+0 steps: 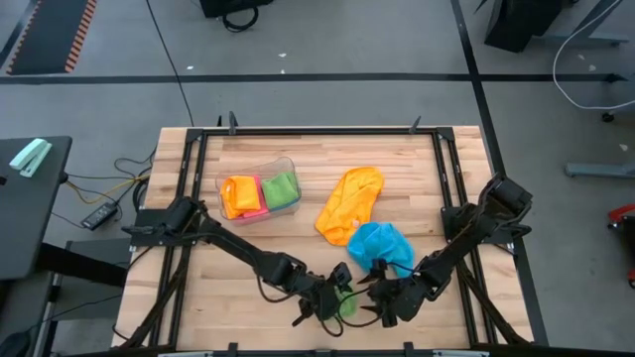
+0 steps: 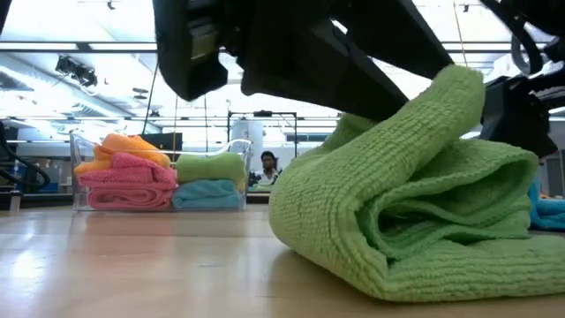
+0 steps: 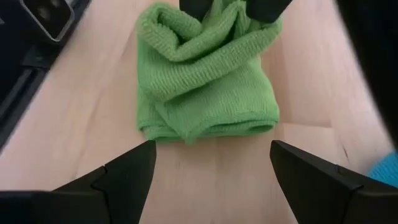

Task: Fold microfiber towels
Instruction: Fold the green microfiber towel

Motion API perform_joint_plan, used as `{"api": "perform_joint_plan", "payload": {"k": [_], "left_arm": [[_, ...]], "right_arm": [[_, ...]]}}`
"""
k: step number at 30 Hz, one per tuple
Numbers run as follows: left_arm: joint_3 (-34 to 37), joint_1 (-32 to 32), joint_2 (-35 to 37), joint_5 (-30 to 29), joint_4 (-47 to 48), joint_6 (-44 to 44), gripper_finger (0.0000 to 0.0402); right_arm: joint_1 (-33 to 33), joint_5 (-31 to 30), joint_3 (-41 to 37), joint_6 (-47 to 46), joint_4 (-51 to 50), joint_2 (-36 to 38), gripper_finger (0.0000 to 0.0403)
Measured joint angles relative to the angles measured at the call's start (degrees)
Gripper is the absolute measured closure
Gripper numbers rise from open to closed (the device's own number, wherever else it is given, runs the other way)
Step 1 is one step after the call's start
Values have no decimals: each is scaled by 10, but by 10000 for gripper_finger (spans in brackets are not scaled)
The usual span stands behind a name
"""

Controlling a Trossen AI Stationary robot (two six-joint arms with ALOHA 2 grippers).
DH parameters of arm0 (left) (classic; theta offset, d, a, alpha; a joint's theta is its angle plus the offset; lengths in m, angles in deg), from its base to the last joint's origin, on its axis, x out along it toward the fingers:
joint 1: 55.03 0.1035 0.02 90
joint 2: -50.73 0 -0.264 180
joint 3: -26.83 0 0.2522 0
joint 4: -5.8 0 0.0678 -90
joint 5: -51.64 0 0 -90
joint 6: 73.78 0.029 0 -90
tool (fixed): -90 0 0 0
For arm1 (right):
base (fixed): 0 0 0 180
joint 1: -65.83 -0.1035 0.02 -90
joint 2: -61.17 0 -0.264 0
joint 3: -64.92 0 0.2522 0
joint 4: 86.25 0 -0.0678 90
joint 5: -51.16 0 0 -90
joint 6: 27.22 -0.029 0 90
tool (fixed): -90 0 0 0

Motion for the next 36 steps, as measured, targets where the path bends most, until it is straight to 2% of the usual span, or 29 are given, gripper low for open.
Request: {"api": "perform_joint_plan", "payload": {"k": [5,9,25,36], "left_arm": [[0,8,-10,-2,0,-38,145],[0,15,-14,-3,-6,-42,159],[0,38,-15,-13,-16,-83,213],[0,39,-31,-13,-14,-123,219]], "right_arm": [[-6,-22,0,59,70,0,77],[-5,-43,0,86,84,0,77],[-25,-45,0,58,67,0,77],[-38,-41,0,104,124,9,77]]}}
